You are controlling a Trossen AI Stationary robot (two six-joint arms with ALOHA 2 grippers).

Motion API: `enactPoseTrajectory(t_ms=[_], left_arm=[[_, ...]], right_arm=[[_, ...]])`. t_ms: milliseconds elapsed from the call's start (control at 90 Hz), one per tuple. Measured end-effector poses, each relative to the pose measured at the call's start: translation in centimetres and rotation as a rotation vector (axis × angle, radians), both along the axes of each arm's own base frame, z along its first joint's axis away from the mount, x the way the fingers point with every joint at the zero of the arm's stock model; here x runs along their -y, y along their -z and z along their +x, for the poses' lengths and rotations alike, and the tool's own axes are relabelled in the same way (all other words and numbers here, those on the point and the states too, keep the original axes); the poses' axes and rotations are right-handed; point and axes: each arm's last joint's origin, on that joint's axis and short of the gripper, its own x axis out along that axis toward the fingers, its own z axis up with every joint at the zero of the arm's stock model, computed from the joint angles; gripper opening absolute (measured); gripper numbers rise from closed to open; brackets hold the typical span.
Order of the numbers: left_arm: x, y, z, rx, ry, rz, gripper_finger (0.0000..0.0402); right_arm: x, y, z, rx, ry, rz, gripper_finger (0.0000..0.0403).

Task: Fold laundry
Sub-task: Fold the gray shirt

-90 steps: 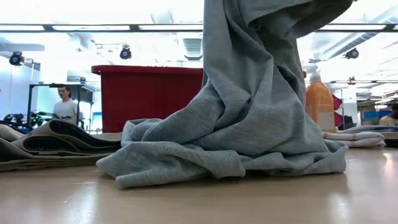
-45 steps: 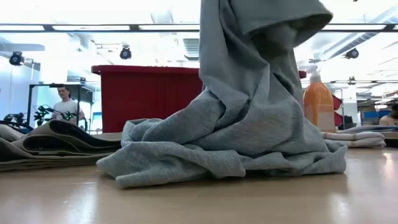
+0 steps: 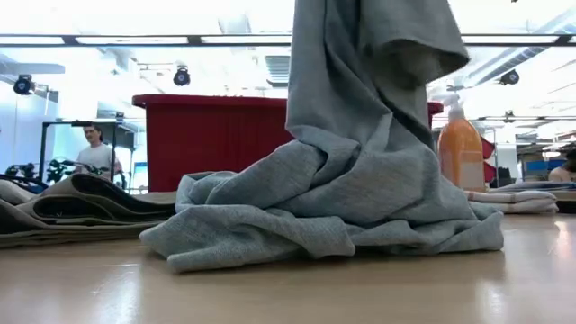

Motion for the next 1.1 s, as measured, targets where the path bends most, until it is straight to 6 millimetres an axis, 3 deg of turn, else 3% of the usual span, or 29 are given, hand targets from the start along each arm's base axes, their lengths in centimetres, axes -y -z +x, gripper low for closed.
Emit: enactPoseTrajectory(t_ms=[189,356,500,589,767,933,1100], left_arm=[[0.4,1.1,-0.4,-0.131,0.053,0.048,0.0],[-0.2,3.1,-1.0,-0.364,-0.132,0.11,0.0],[-0.6,3.3,-1.5,-0.419,-0.26,0.03,0.0],[1.1,4.0,-1.1,-0.459,-0.111,-0.018,0.0],[7.8,5.7,-0.9,-0.552,0.275,-0.138,0.0],[12.6,6.2,-1.4,-0.547,0.391,-0.296,0.0],[18.2,6.1,-3.3,-0.454,0.474,-0.419,0.0]], right_arm=[[1.8,-2.1,-2.2,0.058,0.002,0.068,0.0004],[3.4,-4.0,-4.3,0.132,-0.014,0.13,0.0],[3.2,-5.3,-5.0,0.124,-0.269,0.336,0.0],[1.5,-5.4,-4.6,0.036,-0.448,0.467,0.0],[-3.4,-5.9,-3.5,-0.161,-0.756,0.639,0.0],[-9.0,-6.4,-2.6,-0.328,-0.925,0.705,0.0],[-14.6,-8.3,-2.9,-0.361,-1.025,0.781,0.0]])
